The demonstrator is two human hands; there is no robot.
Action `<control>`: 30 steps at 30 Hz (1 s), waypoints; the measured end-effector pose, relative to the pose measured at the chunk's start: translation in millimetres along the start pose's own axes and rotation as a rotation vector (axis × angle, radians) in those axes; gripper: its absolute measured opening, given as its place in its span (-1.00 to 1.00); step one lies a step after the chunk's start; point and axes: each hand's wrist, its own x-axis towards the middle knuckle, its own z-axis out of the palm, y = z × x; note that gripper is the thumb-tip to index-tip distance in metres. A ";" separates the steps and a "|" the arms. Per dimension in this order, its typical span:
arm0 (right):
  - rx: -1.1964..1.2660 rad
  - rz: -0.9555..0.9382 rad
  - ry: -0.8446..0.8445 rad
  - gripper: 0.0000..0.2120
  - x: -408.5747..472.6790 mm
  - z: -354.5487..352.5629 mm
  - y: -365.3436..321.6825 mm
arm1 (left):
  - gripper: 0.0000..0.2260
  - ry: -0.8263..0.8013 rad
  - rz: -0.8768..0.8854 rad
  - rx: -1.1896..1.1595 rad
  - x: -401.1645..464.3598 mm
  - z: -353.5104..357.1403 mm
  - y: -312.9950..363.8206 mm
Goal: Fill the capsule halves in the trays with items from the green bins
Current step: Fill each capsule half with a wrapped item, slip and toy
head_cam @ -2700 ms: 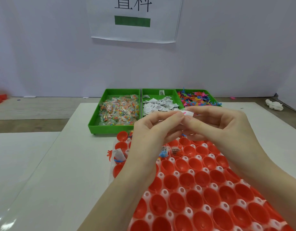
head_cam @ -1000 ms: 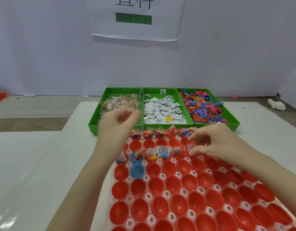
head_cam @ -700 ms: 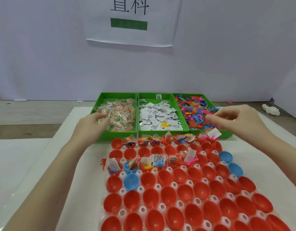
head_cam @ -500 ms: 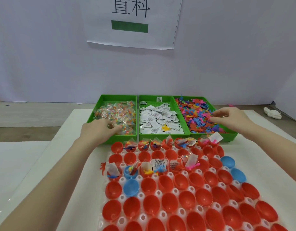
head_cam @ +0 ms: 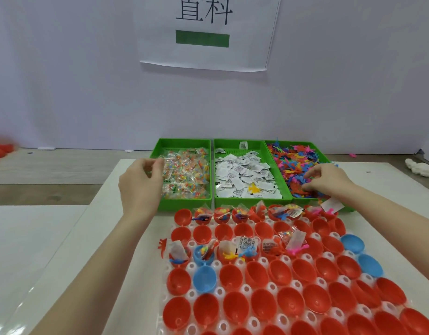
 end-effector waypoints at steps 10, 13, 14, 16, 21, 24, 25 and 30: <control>0.133 -0.158 0.216 -0.89 -7.6 -5.4 -2.3 | -0.77 -0.114 -0.124 -0.388 -30.9 -21.2 28.9; 0.328 -0.103 0.292 -0.85 -9.9 -8.8 -10.1 | -0.76 -0.194 -0.139 -0.417 -34.8 -24.5 35.8; 0.399 -0.084 0.249 -0.77 -9.9 -8.8 -15.7 | -0.77 -0.226 -0.129 -0.423 -35.6 -25.9 37.6; 0.458 -0.071 0.122 -0.68 -9.2 -7.5 -29.8 | -0.80 -0.302 -0.104 -0.429 -37.9 -27.4 41.3; 0.010 -0.266 -0.100 -0.78 -12.2 7.2 -65.2 | -0.85 -0.456 -0.064 -0.403 -46.4 -25.0 45.1; -0.184 -0.323 -0.127 -0.75 -15.7 16.6 -71.0 | -0.85 -0.465 -0.054 -0.394 -50.2 -22.9 45.7; -0.219 -0.324 -0.122 -0.75 -16.6 17.6 -70.9 | -0.84 -0.461 -0.054 -0.403 -51.4 -22.3 46.3; -0.347 -0.319 -0.138 -0.75 -14.7 18.6 -66.7 | -0.84 -0.451 -0.031 -0.415 -53.3 -22.7 49.4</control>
